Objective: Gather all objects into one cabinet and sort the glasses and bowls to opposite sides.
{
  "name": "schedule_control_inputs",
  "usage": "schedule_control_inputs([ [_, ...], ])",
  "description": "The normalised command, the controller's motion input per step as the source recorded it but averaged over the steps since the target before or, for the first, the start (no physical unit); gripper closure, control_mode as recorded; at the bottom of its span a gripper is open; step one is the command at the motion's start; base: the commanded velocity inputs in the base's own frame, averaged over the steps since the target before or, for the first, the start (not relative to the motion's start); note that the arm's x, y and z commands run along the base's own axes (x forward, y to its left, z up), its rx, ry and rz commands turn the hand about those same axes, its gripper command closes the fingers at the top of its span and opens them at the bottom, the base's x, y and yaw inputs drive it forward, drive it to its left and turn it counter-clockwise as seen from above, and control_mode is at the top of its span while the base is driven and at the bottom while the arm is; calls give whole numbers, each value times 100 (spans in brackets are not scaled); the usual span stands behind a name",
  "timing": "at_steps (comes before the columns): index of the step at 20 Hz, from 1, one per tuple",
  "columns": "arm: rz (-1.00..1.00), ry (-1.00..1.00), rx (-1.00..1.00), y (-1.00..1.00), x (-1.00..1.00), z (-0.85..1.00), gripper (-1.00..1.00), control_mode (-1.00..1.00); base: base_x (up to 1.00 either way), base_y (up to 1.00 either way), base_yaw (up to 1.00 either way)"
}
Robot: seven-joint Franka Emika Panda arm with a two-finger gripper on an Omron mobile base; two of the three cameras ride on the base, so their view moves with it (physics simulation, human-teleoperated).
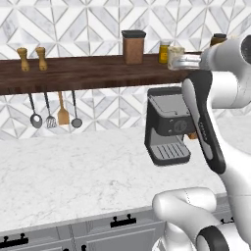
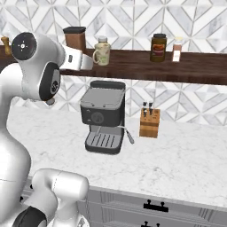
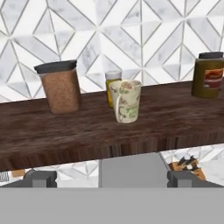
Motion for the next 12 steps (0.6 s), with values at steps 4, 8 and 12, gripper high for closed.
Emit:
schedule_control_inputs([
  [4,-3,-8,-2,-5,14,-42,-100,-100,0,0,0],
  [8,-17,-1,-1,-2,10,-8,-100,-100,0,0,0],
  [12,-17,2,0,0,26,6,-100,-100,0,0,0],
])
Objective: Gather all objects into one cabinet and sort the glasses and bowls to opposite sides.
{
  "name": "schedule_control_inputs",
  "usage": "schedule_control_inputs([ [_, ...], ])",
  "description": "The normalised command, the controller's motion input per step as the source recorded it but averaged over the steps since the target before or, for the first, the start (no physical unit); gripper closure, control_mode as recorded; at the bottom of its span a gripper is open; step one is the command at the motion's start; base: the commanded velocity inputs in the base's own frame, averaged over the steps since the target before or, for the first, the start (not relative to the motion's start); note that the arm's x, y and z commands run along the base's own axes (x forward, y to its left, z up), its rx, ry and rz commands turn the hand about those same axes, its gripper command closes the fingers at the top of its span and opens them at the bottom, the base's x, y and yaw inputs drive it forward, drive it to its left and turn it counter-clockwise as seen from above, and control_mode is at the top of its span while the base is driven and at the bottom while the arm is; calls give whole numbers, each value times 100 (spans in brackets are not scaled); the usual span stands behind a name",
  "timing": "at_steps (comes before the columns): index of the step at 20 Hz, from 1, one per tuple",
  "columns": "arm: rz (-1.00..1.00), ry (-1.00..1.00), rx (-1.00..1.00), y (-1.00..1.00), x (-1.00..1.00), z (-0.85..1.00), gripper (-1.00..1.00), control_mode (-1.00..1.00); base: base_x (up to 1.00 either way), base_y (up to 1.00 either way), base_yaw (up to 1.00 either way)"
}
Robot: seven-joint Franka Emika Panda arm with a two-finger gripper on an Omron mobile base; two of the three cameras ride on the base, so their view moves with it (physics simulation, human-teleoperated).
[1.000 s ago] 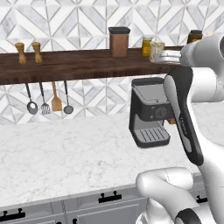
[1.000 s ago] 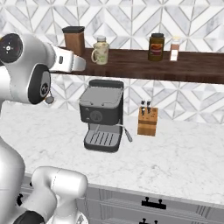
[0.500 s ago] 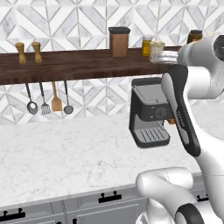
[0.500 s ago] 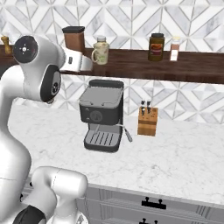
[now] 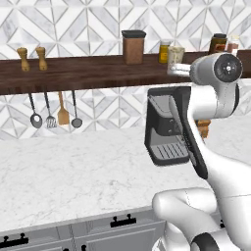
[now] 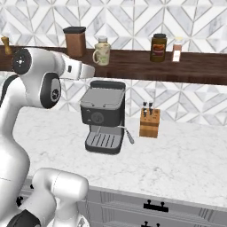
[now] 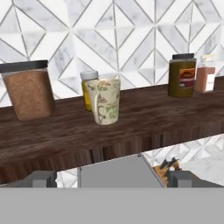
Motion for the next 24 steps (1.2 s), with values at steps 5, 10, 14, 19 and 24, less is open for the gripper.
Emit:
schedule_control_inputs([
  [5,-2,5,0,-2,42,14,-100,-100,0,0,0],
  [10,0,12,0,-8,43,2,-100,-100,0,0,0],
  [14,0,9,0,-5,41,2,-100,-100,0,0,0],
  [19,-1,8,0,0,38,11,-100,-100,0,0,0],
  [24,0,1,0,0,18,2,-100,-100,0,0,0],
])
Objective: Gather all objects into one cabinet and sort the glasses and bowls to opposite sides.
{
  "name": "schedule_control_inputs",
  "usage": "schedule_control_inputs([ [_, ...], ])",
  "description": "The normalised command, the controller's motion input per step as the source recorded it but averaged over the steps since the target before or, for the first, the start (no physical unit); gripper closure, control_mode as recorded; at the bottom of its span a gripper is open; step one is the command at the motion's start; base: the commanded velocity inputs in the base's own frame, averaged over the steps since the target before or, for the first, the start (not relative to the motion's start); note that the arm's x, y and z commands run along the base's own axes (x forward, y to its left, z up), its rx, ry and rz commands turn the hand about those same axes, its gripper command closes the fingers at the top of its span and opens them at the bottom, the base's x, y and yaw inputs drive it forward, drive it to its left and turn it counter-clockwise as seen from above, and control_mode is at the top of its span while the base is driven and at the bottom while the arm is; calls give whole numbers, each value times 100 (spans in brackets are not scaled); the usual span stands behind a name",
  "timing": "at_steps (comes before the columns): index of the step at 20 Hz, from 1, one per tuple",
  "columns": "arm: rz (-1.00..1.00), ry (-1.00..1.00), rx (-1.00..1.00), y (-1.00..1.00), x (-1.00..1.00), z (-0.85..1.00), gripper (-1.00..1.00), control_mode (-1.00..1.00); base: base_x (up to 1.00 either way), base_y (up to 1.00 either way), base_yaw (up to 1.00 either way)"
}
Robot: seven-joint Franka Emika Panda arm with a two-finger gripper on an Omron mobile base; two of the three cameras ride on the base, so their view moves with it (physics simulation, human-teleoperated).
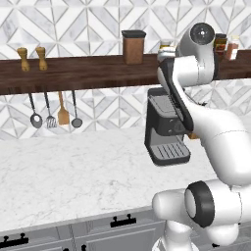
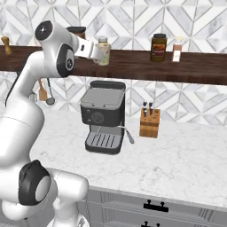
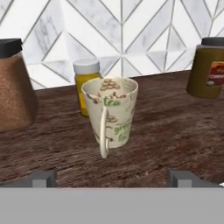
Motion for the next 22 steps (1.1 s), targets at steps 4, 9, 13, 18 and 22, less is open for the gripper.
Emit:
schedule_control_inputs([
  [4,-1,0,0,0,31,0,-100,-100,0,0,0],
  [9,-2,0,0,0,45,-7,-100,-100,0,0,0],
  [13,-2,0,1,-2,32,-16,-100,-100,0,0,0],
  [18,0,0,3,-12,20,-10,-100,-100,0,0,0],
  [22,0,0,1,-12,25,-3,-100,-100,0,0,0],
])
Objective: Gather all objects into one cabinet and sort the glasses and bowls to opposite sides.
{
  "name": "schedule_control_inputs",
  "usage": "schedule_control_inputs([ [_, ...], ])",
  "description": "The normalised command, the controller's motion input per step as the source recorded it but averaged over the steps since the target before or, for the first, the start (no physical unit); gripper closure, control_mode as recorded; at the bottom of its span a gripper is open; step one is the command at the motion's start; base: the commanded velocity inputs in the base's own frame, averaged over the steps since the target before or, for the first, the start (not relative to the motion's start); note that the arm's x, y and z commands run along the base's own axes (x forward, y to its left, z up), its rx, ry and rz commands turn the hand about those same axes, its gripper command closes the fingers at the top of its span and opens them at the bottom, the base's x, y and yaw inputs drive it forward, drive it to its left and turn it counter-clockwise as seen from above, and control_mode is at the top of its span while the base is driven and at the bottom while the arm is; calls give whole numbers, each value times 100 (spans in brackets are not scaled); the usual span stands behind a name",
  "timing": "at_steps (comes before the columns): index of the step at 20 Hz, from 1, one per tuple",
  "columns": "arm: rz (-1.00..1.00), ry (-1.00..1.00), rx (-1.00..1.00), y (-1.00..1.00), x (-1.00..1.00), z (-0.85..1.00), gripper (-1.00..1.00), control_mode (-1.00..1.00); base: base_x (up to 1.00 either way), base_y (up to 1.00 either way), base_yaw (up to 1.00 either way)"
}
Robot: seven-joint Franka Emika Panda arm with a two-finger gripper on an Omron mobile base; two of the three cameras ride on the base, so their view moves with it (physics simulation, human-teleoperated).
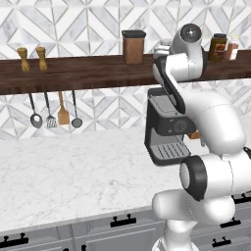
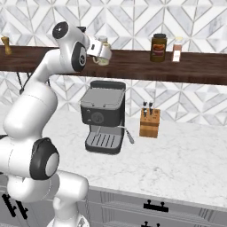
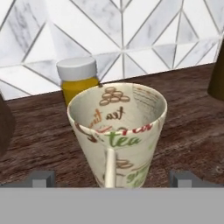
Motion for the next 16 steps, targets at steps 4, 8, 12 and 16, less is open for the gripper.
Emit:
schedule_control_inputs([
  [4,0,0,0,-12,8,-4,-100,-100,0,0,0],
  [8,0,0,0,-1,0,0,-100,-100,0,0,0],
  [12,0,0,0,0,0,0,100,-100,0,0,0],
  [16,0,0,0,0,0,0,100,-100,0,0,0],
])
